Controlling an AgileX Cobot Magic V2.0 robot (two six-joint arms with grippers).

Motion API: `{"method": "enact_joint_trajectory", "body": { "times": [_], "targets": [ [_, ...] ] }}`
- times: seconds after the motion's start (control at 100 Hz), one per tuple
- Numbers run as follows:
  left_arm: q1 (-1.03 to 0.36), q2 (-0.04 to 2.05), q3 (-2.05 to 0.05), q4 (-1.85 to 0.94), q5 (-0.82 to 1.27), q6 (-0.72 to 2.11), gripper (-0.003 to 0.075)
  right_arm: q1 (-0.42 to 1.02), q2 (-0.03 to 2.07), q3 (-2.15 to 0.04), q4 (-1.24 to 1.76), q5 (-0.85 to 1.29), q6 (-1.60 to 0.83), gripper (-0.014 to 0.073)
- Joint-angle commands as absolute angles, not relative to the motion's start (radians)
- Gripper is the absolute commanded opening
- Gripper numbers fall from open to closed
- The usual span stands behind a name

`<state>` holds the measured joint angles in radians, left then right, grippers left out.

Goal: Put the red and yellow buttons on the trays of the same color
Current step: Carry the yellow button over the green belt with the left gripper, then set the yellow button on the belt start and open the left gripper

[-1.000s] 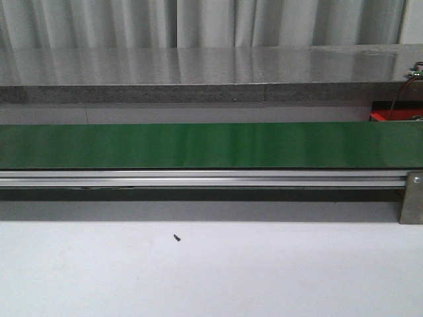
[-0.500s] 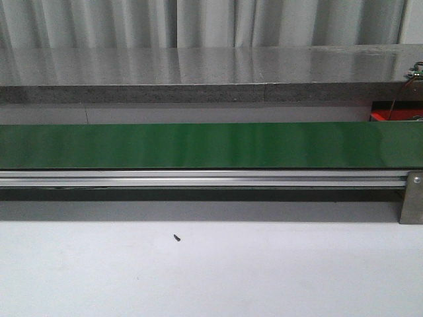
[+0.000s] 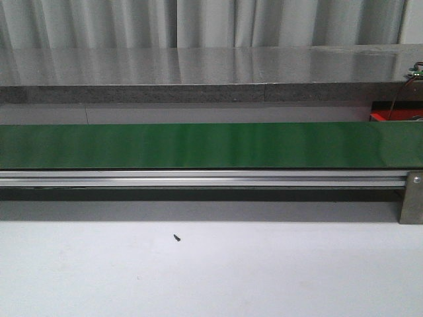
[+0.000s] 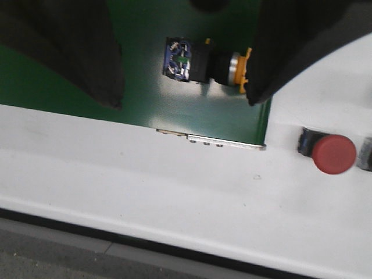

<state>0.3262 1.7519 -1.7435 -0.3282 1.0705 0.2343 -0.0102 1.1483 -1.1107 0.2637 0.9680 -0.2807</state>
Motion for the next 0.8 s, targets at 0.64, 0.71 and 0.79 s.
{"method": "enact_joint_trajectory", "body": {
  "times": [0.64, 0.71, 0.79],
  "targets": [
    [0.473, 1.828, -1.797, -0.264, 0.964, 0.228, 0.0453, -0.009, 1.123, -1.135, 0.269, 0.93, -0.283, -0.0071],
    [0.473, 1.85, -1.797, -0.238, 0.941, 0.215, 0.0453, -0.009, 1.123, -1.135, 0.269, 0.93, -0.283, -0.0071],
    [0.481, 1.871, -1.797, -0.206, 0.915, 0.198, 0.0453, -0.009, 1.123, -1.135, 0.269, 0.93, -0.283, -0.0071]
  ]
}}
